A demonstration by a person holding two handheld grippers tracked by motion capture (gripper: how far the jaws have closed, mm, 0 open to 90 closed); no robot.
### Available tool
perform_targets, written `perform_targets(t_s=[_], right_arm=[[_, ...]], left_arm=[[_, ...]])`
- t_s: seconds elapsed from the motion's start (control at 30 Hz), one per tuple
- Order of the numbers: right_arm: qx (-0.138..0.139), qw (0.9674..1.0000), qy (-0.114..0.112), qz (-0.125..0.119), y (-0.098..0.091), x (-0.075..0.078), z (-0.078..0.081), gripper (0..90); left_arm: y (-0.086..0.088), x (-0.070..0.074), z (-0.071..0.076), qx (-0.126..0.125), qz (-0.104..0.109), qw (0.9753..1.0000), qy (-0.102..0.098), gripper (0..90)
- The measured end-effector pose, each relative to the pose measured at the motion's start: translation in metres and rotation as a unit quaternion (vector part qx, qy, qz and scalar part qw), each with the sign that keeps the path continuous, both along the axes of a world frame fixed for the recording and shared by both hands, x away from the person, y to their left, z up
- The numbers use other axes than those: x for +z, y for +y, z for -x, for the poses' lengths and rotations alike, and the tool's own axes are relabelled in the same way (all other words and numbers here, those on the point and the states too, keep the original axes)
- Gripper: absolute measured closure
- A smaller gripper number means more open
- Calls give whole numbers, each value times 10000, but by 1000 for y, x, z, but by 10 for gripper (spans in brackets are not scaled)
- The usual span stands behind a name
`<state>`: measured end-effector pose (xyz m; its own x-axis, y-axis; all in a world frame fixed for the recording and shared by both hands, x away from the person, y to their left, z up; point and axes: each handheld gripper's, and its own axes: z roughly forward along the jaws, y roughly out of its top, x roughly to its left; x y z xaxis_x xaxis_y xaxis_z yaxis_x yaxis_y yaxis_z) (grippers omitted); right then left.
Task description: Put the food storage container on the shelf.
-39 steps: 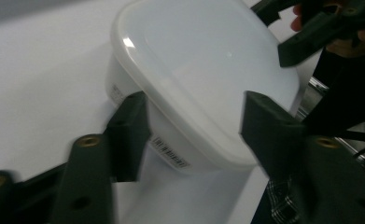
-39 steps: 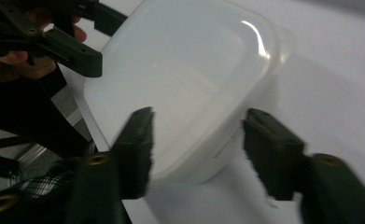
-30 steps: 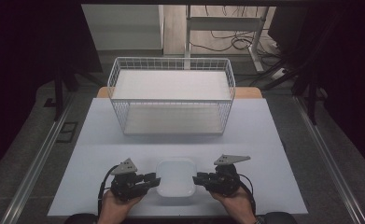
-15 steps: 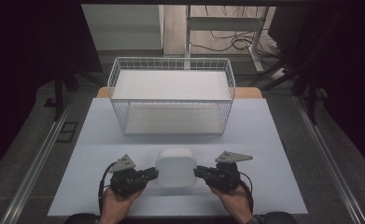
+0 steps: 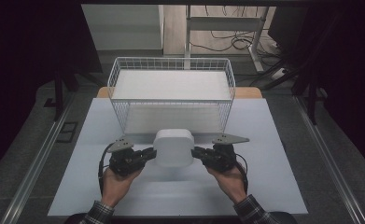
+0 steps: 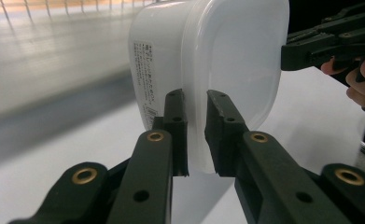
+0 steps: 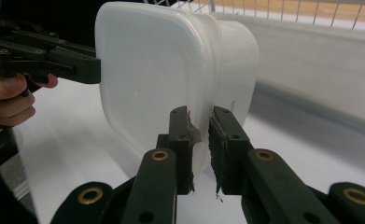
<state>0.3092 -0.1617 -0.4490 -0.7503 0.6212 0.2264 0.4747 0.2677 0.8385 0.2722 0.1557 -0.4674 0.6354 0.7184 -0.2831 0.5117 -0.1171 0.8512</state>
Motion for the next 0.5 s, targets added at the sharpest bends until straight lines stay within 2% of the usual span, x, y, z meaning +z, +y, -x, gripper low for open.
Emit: perform_targets(t_s=[0.03,0.07,0.13,0.17,0.2,0.23,0.27,0.5], right_arm=[[-18,10000,6,-16,1,1,-4,785],[-18,10000,6,-16,1,1,-4,785],[-58,10000,-36,-34,3,1,-16,785],[-70,10000,-44,-26,4,1,-20,785],[-70,10000,-44,-26,4,1,-20,785],[-104,9999,-67,-28,4,0,-30,785],[-104,9999,-67,-28,4,0,-30,785],[-311,9995,-5,24,9,-11,-61,783]], left_arm=[[1,1,-9,42,24,10000,-34,796],[1,1,-9,42,24,10000,-34,796],[1,2,-17,84,27,9999,-51,796],[2,1,-26,111,56,9999,-66,795],[2,1,-26,111,56,9999,-66,795],[1,-2,-35,147,85,9998,-64,795],[1,-2,-35,147,85,9998,-64,795],[0,-12,-68,277,20,9996,31,792]])
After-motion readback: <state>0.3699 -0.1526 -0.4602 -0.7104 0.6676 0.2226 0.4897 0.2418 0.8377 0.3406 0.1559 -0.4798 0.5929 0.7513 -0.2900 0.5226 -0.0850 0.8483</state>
